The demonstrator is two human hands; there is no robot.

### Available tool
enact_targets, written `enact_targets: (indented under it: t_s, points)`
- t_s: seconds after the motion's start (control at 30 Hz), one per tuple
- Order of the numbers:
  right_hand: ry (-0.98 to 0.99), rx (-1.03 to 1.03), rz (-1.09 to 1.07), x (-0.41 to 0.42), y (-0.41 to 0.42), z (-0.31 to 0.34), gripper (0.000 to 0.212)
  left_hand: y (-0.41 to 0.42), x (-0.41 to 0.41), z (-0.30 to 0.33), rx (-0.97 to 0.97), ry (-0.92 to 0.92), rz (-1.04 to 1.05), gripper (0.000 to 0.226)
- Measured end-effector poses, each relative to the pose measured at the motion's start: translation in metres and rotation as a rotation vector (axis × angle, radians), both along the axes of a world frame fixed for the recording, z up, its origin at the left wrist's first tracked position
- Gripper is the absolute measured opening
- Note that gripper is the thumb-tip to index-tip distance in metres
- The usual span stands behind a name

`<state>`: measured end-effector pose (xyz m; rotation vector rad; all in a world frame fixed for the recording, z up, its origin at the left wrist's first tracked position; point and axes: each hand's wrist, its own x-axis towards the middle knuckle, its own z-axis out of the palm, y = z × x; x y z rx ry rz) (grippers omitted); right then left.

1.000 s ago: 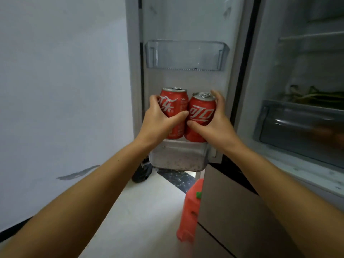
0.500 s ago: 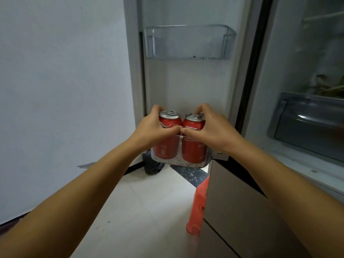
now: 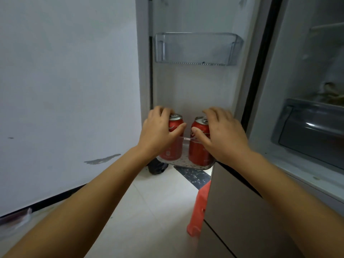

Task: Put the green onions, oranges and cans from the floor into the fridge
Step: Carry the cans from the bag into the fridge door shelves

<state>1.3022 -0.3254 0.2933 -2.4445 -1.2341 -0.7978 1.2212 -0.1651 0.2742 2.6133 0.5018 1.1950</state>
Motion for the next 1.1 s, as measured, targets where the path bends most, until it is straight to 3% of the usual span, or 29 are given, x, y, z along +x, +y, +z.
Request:
enact_targets:
  t_s: [0.13, 0.27, 0.43, 0.63, 0.9, 1.1]
  points:
    - [-0.192, 0.287, 0.323, -0.024, 0.007, -0.018, 0.040, -0.005, -0.013, -0.013, 0.024, -0.144, -0.071, 0.055]
    - [-0.213, 0.320, 0.575, -0.056, 0.027, -0.059, 0.022, -0.008, -0.048, -0.048, -0.025, -0.195, -0.080, 0.055]
    - [0.006, 0.051, 0.658, -0.090, 0.049, -0.113, 0.031, 0.021, -0.117, -0.107, -0.031, 0.053, 0.028, 0.056]
    - [0.218, -0.460, 0.499, -0.166, 0.088, -0.166, 0.033, 0.055, -0.262, -0.182, -0.222, 0.342, 0.201, 0.038]
    - [0.332, -0.654, 0.574, -0.359, 0.151, -0.246, 0.035, 0.076, -0.491, -0.237, -0.390, 0.633, 0.405, 0.033]
    - [0.335, -0.795, 0.668, -0.451, 0.208, -0.286, 0.035, 0.100, -0.605, -0.265, -0.548, 0.656, 0.558, 0.030]
